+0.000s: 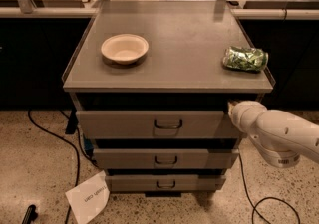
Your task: Open top drawer
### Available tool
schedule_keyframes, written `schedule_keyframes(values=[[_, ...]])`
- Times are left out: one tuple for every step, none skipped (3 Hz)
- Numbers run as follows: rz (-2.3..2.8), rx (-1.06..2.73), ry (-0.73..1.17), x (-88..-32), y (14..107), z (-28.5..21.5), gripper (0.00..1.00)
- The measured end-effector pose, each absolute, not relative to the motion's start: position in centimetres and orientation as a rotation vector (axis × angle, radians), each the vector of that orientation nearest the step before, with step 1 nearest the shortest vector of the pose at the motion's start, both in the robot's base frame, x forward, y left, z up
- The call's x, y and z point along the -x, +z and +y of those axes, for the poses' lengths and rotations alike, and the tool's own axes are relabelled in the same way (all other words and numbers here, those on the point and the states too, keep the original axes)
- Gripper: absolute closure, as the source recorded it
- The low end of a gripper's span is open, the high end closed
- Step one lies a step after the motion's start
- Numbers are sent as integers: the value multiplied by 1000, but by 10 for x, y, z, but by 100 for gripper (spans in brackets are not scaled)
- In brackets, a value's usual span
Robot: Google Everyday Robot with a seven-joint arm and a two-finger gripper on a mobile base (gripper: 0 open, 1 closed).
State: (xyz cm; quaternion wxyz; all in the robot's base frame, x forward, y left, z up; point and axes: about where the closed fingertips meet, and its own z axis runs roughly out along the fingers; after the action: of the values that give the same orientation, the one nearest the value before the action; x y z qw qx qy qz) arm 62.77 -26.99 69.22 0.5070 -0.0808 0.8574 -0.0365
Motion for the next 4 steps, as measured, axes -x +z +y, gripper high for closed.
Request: schedule_keyframes(values=[[2089, 189, -80, -627, 691, -270, 100], [2089, 189, -80, -627, 692, -270, 100], [2141, 187, -49, -617, 688, -268, 100], [2220, 262, 74, -578, 692, -231, 100]])
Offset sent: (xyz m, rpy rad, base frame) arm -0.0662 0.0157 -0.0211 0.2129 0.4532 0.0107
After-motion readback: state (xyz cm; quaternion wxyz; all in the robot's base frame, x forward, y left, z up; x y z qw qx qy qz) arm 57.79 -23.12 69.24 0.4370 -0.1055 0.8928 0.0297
